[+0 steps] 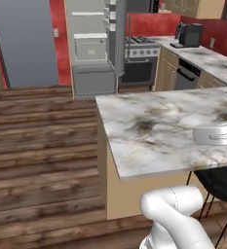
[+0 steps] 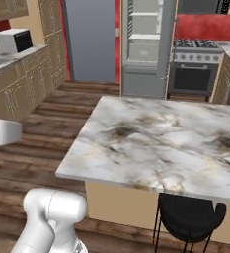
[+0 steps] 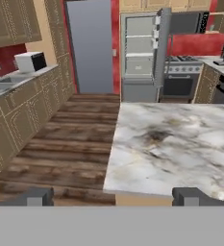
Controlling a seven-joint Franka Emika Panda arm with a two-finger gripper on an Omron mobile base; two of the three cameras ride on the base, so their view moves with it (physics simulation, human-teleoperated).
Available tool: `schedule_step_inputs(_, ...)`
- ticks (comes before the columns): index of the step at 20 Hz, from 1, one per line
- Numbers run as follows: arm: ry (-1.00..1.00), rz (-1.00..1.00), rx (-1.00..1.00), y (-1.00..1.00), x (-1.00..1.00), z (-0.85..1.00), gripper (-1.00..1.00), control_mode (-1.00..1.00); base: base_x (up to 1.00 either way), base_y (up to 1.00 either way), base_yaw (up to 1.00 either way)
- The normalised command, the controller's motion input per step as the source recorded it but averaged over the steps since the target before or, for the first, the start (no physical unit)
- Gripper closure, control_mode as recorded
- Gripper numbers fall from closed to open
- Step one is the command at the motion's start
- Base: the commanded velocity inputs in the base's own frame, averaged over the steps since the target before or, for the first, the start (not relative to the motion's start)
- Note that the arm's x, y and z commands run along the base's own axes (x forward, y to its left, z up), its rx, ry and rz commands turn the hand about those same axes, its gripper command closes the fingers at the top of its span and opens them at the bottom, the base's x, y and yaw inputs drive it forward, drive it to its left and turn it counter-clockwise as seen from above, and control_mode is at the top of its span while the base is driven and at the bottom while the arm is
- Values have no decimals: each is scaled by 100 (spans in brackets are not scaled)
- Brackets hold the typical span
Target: There is a bowl on the dining counter. Grab a lemon wedge from the fridge and place it in the bowl. Then get the liquor bottle and glass cup from the cabinet and place them next to the bowl.
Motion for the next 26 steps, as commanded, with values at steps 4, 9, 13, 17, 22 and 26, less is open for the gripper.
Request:
schedule_step_inputs(4, 0, 0, 0, 0, 0, 0, -100, 100, 47, 100, -12)
schedule_step_inputs(9, 0, 0, 0, 0, 0, 0, -100, 100, 78, 100, -18)
schedule_step_inputs(13, 0, 0, 0, 0, 0, 0, -100, 100, 85, 98, -29)
schedule_step_inputs(17, 0, 0, 0, 0, 0, 0, -100, 100, 80, 88, -44)
schedule_step_inputs(22, 0, 0, 0, 0, 0, 0, -100, 100, 71, 79, -55)
schedule_step_inputs(26, 0, 0, 0, 0, 0, 0, -100, 100, 68, 75, -62)
